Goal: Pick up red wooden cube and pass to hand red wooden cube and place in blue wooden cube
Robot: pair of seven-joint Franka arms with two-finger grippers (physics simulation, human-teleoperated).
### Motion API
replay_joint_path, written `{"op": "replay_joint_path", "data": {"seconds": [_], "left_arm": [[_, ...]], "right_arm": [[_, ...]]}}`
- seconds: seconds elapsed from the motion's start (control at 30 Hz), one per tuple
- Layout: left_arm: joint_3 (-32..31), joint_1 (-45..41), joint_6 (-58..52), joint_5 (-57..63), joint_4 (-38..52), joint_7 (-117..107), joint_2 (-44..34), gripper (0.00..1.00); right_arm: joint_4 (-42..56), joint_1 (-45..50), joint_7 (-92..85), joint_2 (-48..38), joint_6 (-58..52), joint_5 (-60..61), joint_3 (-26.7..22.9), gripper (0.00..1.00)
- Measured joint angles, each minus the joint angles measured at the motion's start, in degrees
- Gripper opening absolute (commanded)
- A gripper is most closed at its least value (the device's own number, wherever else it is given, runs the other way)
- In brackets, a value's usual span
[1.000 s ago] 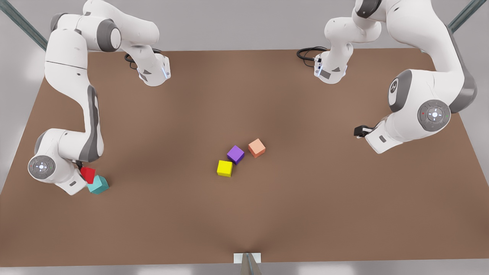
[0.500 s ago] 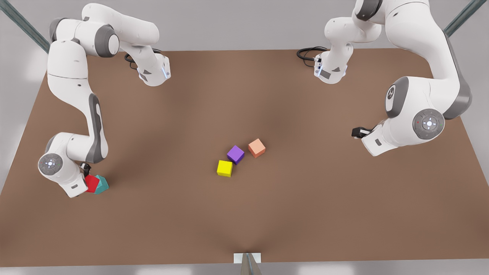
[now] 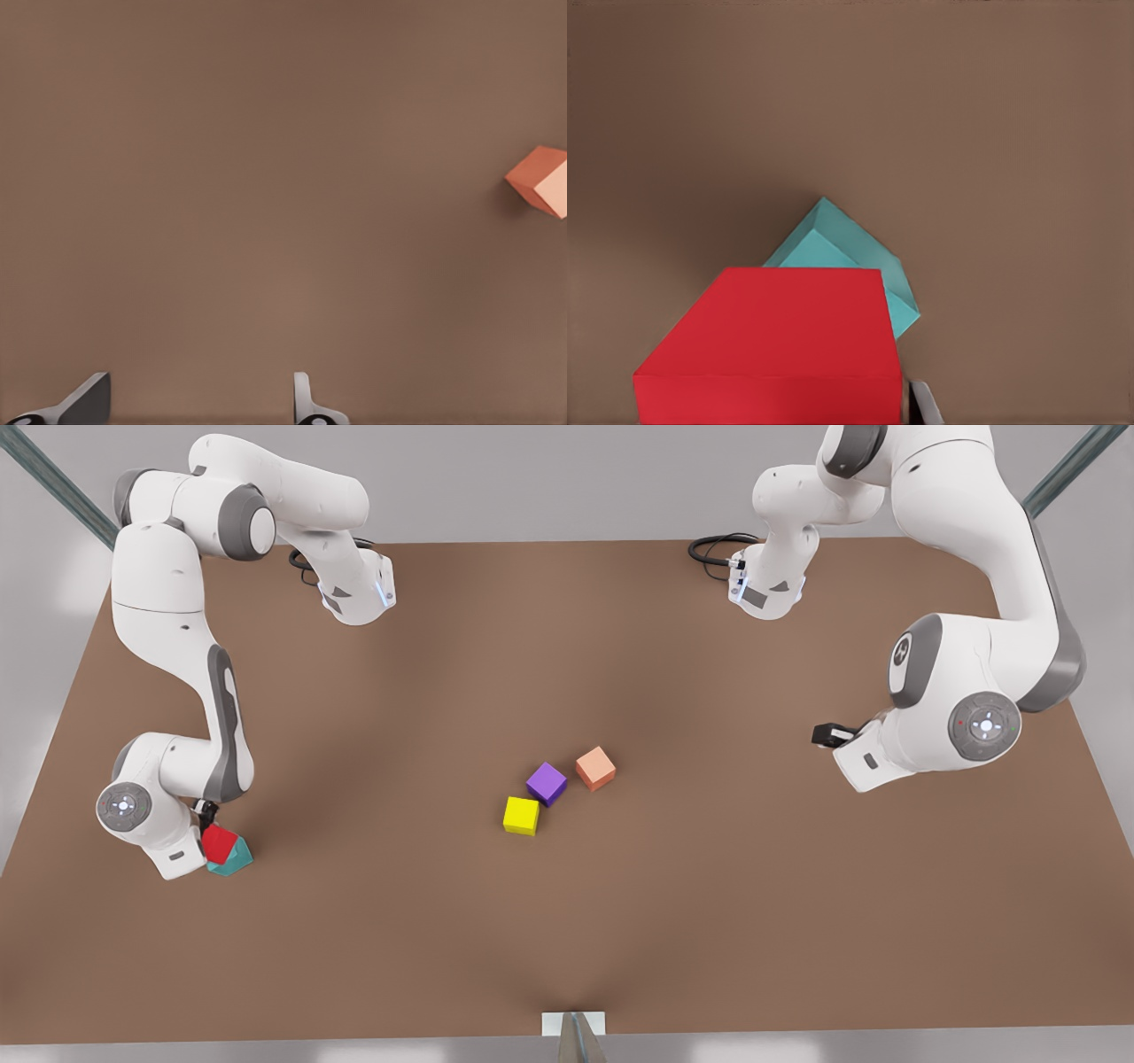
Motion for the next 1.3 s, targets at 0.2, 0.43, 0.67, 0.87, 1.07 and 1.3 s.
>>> {"op": "replay_joint_path", "data": {"seconds": [0.2,0.43,0.67,0.87,1.07,1.3], "left_arm": [[0.00,0.00,-0.09,0.00,0.00,0.19,0.04,1.00],[0.00,0.00,-0.04,0.00,0.00,0.31,0.33,1.00],[0.00,0.00,0.02,0.07,0.00,0.38,0.61,1.00],[0.00,0.31,-0.18,0.15,0.32,0.49,0.39,1.00],[0.00,0.18,-1.00,0.17,0.41,0.56,-0.10,1.00],[0.00,0.05,-1.77,-0.03,0.53,0.55,0.01,1.00]], "right_arm": [[1.24,0.11,1.07,0.09,-1.28,-0.01,0.11,1.00],[3.55,0.41,1.85,-0.60,-6.04,-0.01,0.59,1.00],[3.72,0.97,2.31,-1.95,-11.22,2.52,0.79,1.00],[8.97,2.11,2.62,-2.12,-19.64,9.47,0.80,1.00],[24.54,9.99,13.36,0.48,-30.39,19.17,3.20,1.00],[17.86,9.87,36.05,-18.73,-43.99,13.05,9.40,1.00]]}}
